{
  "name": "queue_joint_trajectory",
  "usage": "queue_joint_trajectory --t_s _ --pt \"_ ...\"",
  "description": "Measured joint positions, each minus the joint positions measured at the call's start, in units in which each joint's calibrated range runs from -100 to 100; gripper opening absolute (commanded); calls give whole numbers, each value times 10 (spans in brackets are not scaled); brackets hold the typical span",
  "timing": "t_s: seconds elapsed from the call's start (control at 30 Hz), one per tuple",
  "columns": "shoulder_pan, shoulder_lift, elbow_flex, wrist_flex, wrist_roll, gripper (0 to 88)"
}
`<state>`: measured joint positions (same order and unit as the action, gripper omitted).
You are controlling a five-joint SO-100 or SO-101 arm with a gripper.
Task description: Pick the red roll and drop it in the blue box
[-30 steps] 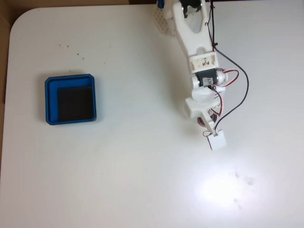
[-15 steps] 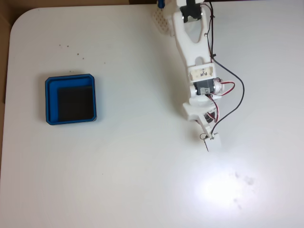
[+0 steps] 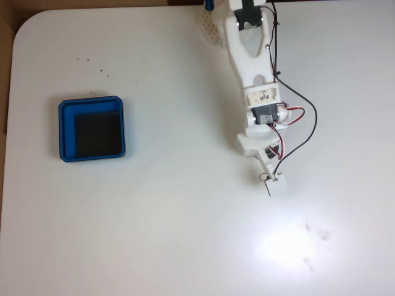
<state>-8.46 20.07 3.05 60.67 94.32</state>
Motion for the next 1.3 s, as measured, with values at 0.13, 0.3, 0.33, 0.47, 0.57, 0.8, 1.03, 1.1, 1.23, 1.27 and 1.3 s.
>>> queue_joint_trajectory --t_s 0.13,0.3,0.33,0.47,0.57,0.8,1.03,1.1,1.23,1.27,1.3 --pt "0 0 0 0 0 4" --pt "0 1 0 0 0 4" --pt "0 1 0 0 0 4" --pt "0 -2 0 4 0 4" --pt "1 -28 0 4 3 4" --pt "2 -167 0 23 3 4" --pt "84 -303 0 102 3 5" --pt "124 -326 0 111 3 5" --pt "213 -340 0 115 3 6" --pt "238 -340 0 115 3 6" --pt "264 -340 0 115 3 7"
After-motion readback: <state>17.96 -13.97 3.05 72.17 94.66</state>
